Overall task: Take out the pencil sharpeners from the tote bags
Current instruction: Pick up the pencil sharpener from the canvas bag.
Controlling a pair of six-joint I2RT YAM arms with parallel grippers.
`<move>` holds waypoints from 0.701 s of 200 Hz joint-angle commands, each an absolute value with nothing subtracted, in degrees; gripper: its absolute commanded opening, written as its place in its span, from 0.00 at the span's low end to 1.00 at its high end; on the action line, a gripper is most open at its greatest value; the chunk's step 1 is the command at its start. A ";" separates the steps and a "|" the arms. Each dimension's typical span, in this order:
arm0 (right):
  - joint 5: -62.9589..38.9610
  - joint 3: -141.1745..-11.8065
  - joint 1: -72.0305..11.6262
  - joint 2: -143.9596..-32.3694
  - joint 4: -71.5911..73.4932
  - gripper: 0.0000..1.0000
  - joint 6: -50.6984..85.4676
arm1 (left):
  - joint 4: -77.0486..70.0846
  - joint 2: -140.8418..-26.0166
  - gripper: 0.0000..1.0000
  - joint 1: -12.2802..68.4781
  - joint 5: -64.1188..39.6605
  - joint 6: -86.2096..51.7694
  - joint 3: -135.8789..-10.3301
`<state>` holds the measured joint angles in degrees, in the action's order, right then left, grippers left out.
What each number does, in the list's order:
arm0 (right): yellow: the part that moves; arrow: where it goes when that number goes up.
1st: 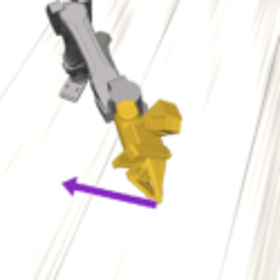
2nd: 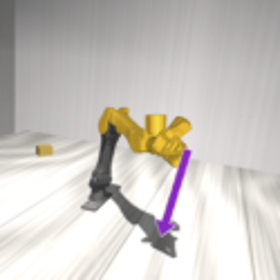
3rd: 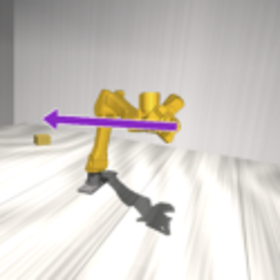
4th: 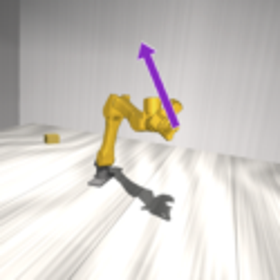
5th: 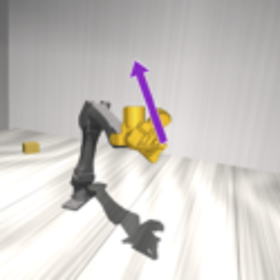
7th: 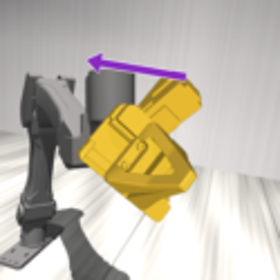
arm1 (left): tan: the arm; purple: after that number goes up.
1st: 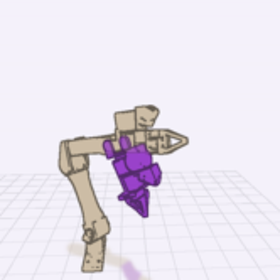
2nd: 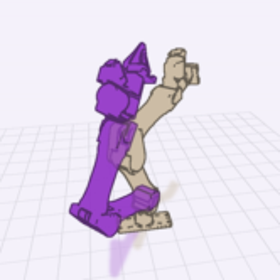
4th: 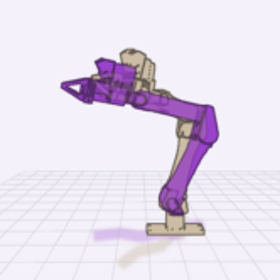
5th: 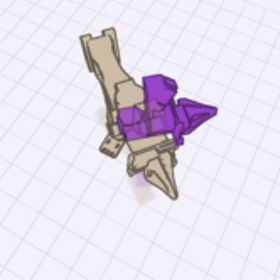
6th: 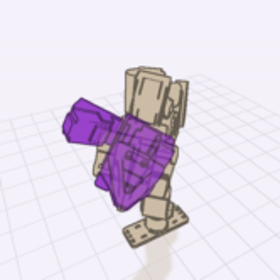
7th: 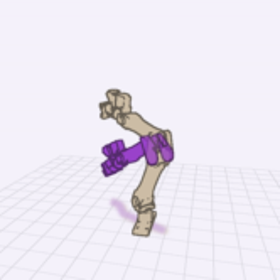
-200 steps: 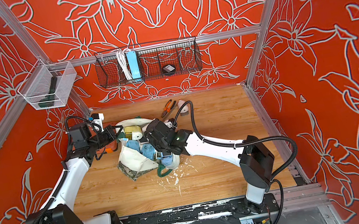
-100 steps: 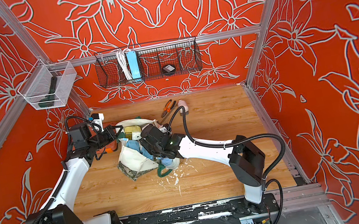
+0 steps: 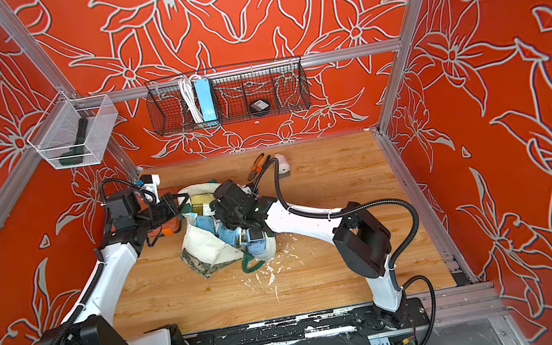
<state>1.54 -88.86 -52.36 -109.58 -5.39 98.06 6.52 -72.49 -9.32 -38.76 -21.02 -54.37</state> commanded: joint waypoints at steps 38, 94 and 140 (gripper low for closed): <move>-2.89 -87.38 -51.83 -100.56 -9.08 0.60 88.73 | 3.21 -70.11 0.00 -9.32 -40.17 -20.39 -55.02; -9.80 -78.30 -54.77 -92.40 -6.70 0.50 86.17 | 3.16 -70.12 0.00 -9.32 -40.25 -20.33 -55.02; -15.18 -79.61 -56.25 -96.16 -6.66 0.39 82.90 | 3.26 -69.87 0.00 -9.39 -40.08 -20.29 -55.02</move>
